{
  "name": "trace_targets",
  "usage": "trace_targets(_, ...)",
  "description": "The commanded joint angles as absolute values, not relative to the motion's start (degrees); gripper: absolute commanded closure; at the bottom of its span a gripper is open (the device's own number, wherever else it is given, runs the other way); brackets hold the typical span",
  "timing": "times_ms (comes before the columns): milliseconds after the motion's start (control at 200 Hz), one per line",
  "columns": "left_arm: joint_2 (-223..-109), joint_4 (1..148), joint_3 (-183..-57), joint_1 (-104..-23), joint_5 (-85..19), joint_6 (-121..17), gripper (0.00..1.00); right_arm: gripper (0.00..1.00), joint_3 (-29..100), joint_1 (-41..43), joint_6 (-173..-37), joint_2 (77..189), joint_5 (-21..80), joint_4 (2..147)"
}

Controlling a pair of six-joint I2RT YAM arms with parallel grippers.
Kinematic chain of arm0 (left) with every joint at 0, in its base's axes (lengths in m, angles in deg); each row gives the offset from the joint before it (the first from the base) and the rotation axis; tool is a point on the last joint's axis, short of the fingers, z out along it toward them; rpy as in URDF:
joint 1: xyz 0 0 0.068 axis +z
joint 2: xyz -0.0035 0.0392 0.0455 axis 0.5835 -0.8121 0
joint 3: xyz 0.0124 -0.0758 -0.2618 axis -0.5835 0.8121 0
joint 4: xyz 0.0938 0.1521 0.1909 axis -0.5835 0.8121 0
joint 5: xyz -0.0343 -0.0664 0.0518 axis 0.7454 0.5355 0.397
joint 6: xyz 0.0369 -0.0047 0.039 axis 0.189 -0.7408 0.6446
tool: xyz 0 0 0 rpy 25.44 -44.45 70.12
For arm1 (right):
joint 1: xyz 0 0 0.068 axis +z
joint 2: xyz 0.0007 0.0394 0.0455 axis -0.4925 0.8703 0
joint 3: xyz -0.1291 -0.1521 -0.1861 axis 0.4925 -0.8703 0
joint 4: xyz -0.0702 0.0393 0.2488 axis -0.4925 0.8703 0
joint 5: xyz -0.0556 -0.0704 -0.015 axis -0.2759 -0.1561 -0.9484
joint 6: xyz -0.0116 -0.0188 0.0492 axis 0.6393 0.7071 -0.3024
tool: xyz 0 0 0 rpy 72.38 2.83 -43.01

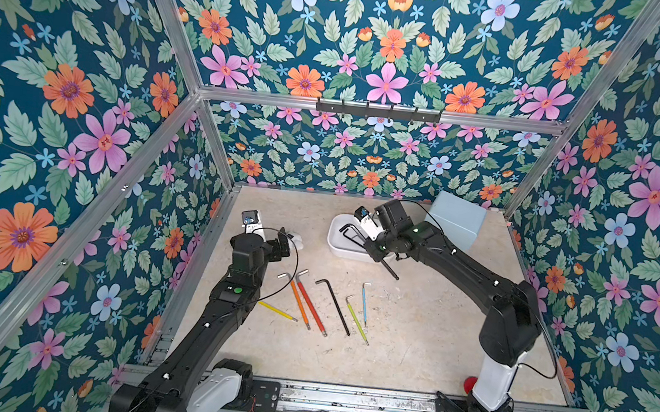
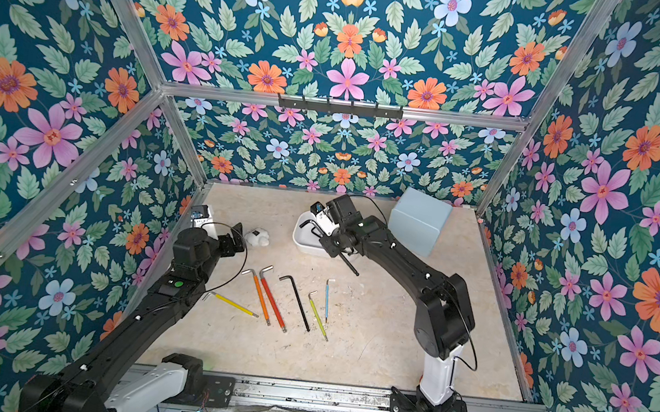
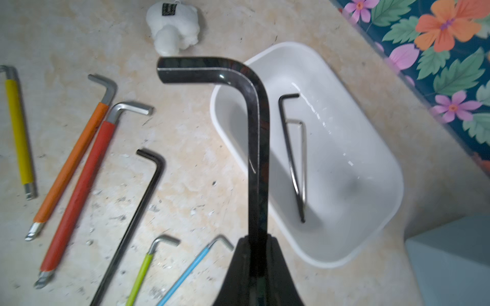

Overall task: Put the hex key on the desktop into the storage box
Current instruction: Place the Allen key in the storage box.

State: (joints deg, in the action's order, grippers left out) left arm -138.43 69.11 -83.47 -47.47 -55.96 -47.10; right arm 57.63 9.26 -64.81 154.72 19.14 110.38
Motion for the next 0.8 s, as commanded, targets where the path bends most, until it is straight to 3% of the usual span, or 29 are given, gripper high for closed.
trace_targets(0, -137.9, 69.9, -83.1, -47.5, -56.7, -47.4, 0.01, 1.0, 66.7, 7.6, -57.0, 160.7, 21.1, 112.3)
trace_targets(245, -138.4, 70.1, -83.4, -47.6, -56.7, -47.1, 0.01, 1.0, 92.9, 6.4, -52.9, 178.7, 20.1, 122.5)
trace_targets(795, -140.5, 69.4, -83.2, -47.7, -57.0, -46.5, 0.01, 1.0, 90.1, 4.5, -55.7, 186.9, 19.2, 119.9)
